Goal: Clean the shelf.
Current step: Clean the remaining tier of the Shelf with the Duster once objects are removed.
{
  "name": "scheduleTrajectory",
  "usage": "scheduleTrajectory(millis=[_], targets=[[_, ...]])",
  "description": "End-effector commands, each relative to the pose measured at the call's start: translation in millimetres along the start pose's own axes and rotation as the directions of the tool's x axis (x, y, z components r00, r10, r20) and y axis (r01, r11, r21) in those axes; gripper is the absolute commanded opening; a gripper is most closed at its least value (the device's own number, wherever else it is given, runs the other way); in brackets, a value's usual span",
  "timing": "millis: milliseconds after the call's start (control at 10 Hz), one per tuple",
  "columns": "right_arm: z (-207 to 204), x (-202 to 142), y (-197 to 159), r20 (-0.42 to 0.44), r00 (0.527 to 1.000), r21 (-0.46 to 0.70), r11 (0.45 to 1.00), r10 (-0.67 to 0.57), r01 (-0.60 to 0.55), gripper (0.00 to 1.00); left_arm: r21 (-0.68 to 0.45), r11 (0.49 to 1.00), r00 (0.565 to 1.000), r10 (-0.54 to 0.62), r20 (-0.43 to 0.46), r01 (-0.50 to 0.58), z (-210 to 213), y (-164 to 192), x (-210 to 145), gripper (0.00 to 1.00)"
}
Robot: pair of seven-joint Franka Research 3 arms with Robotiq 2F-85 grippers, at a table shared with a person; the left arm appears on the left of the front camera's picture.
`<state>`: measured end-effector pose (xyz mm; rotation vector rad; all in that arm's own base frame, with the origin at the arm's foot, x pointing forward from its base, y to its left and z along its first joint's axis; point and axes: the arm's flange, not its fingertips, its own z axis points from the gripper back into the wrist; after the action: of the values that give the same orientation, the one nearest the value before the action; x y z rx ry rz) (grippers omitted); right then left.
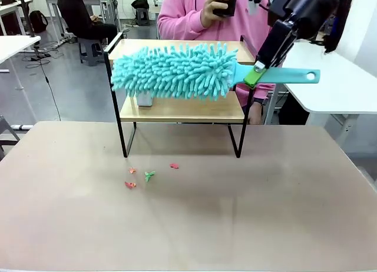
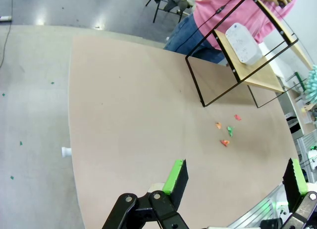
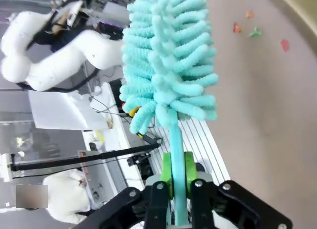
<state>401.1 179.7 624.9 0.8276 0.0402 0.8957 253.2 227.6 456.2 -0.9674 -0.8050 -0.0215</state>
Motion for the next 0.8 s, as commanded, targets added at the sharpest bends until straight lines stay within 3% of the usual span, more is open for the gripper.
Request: scheduleTrajectory(millis=[0,100,200,400,500,600,700], targets=[[31.4,-47.3,12.4,0.182,0.983,0.178,0.983,0.013,-0.046,0.13,-0.015,1.000,1.000,-0.018,0.020,0.018,-0.9,-1.4,1.5,1.00],[66.0,-88.1,18.0,0.369,0.929,0.272,0.959,-0.031,-0.076,0.13,-0.015,1.000,1.000,-0.018,0.020,0.018,-0.9,-1.4,1.5,1.00],[91.4,-132.0,14.0,0.546,0.830,0.275,0.960,-0.116,-0.046,0.13,-0.015,1.000,1.000,-0.018,0.020,0.018,-0.9,-1.4,1.5,1.00],[110.1,-227.6,-3.2,0.802,0.552,0.275,0.961,-0.229,0.000,0.13,-0.015,1.000,1.000,-0.018,0.020,0.018,-0.9,-1.4,1.5,1.00],[104.2,-271.6,-23.4,0.884,0.322,0.296,0.939,-0.338,0.173,0.13,-0.015,1.000,1.000,-0.018,0.020,0.018,-0.9,-1.4,1.5,1.00],[89.3,-296.6,-42.1,0.881,0.217,0.365,0.896,-0.420,0.252,0.13,-0.015,1.000,1.000,-0.018,0.020,0.018,-0.9,-1.4,1.5,1.00],[73.0,-309.5,-62.3,0.862,0.142,0.421,0.843,-0.487,0.336,0.13,-0.015,1.000,1.000,-0.018,0.020,0.018,-0.9,-1.4,1.5,1.00]])
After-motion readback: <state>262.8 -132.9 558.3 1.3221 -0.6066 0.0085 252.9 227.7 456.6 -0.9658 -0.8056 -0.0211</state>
